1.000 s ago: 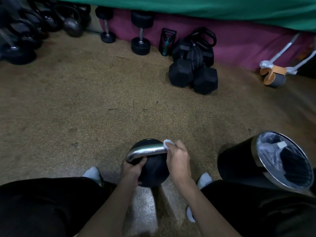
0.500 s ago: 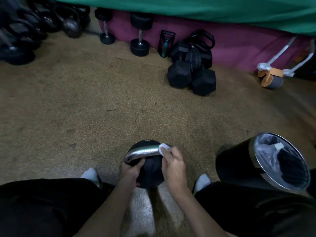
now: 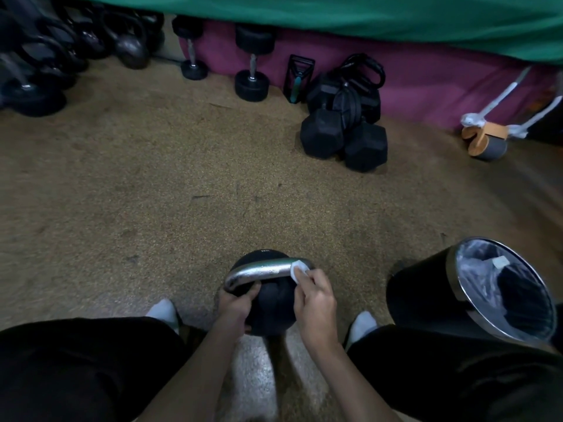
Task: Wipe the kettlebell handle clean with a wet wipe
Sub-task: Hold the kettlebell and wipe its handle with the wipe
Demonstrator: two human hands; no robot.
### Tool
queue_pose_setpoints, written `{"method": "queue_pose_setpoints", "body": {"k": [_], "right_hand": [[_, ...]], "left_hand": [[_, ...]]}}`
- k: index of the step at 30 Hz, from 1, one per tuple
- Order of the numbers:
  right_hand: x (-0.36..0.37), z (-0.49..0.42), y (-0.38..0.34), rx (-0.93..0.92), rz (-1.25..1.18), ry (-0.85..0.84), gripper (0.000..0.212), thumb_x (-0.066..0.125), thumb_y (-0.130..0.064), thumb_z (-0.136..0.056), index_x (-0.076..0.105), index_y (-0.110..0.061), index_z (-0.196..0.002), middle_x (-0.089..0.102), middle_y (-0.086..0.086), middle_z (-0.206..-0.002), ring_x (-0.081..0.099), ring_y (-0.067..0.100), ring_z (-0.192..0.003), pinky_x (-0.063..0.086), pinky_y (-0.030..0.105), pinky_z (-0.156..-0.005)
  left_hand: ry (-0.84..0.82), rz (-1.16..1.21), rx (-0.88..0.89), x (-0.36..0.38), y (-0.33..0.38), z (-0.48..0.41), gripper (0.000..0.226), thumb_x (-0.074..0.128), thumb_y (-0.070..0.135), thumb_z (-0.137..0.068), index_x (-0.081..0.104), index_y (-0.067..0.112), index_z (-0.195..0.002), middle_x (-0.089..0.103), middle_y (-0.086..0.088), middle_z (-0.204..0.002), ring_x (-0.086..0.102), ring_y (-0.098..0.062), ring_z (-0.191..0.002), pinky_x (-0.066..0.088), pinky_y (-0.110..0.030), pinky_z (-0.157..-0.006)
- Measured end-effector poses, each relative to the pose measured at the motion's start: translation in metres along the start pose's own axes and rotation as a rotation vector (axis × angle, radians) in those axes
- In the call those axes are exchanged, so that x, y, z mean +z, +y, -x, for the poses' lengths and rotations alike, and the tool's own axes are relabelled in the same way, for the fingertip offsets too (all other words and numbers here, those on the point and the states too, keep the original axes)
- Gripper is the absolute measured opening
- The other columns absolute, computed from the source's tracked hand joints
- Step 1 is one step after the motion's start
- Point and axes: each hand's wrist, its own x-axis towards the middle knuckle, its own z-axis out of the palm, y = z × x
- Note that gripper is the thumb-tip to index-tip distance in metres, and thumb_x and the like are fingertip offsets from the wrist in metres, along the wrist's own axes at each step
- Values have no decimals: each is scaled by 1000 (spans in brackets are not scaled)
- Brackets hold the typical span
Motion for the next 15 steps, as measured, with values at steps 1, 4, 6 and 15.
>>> {"method": "queue_pose_setpoints", "body": {"k": [1,4,6,15], "right_hand": [[-1,-1,1,13,0,8,34,62,0,-83,66,-12,-115,55,0,-83,56,16,-74,46,20,-68],[1,-7,-2,33,-13,18,30,53,-8,-89,65,-14,-116,54,-2,-85,56,14,-77,48,21,-69],[4,-6,-7,16,-32,6,31,50,-10,-90,65,-14,-116,55,-1,-87,57,15,-78,51,25,-70],[1,2,3,89,-74,49,31,69,4,-78,71,-17,-101,62,-4,-88,62,9,-73,52,19,-66]], "left_hand": [[-1,0,1,0,0,0,80,86,32,-78,40,29,-144,49,-10,-148,47,-44,-132,50,-65,-86],[-5,13,-7,-1,-1,-2,80,87,33,-77,42,29,-143,51,-9,-146,48,-44,-130,51,-66,-84],[-11,19,7,0,-3,-3,80,89,40,-71,48,31,-138,56,-7,-141,53,-42,-125,51,-68,-84],[21,-24,18,0,1,3,80,88,40,-73,45,30,-139,55,-7,-142,52,-43,-125,54,-59,-77]]}}
